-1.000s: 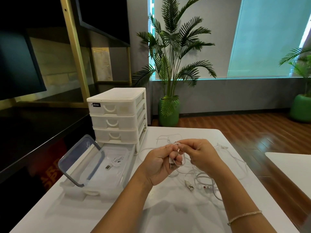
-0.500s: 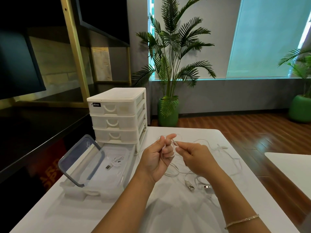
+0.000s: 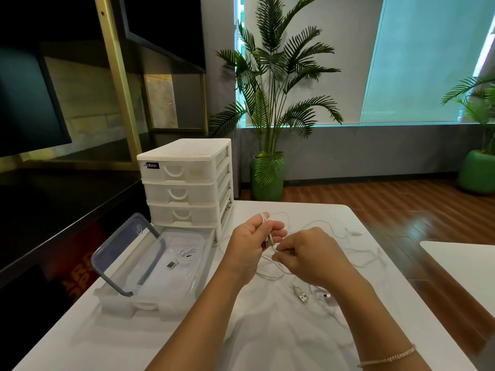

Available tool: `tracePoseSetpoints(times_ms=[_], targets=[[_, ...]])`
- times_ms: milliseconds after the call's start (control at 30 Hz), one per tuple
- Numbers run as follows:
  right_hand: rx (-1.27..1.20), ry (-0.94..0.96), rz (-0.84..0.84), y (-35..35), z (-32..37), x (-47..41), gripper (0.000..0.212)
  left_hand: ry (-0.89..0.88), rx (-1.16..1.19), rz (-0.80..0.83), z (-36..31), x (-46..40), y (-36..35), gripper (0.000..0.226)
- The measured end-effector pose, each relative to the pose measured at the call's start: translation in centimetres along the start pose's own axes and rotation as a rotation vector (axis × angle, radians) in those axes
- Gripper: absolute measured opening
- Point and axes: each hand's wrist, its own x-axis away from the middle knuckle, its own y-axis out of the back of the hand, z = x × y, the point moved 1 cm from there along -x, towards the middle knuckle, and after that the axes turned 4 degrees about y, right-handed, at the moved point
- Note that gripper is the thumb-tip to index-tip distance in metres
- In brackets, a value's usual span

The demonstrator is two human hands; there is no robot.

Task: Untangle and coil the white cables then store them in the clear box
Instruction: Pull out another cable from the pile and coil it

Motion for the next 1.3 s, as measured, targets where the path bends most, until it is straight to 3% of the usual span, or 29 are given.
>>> tracePoseSetpoints(times_ms=[133,367,467,867,1067,1133,1300], targets=[[-0.066,-0.039,-0.002,0.6,-0.1,0.1,0.021,-0.058,-0.259,-0.025,-0.2,0.5,0.0,0.027],[-0.131,-0.058,-0.038,1.7,-1.0,0.5,0.013,-0.075,-0.510,0.152,0.4,0.7,-0.8,0.042],[-0.136,-0.072,-0.055,1.6,-1.4,0.6,0.012,-0.038,-0.446,0.249,0.6,0.9,-1.0,0.030],[-0.258,-0.032,-0.142,1.4,-1.9,0.5,0.003,0.035,-0.304,0.373,0.1,1.3,0.0,0.036],[-0.323,-0.052,-0.225,2.0,-2.5,0.7,0.009,0.140,-0.068,0.444,0.4,1.4,-0.4,0.044],[-0.327,-0.048,-0.255,2.0,-2.7,0.7,0.004,0.149,-0.048,0.446,0.5,1.3,-0.5,0.039],[-0.340,-0.007,-0.257,1.8,-2.7,0.6,0.016,0.153,0.121,0.383,0.2,0.9,-0.1,0.039]])
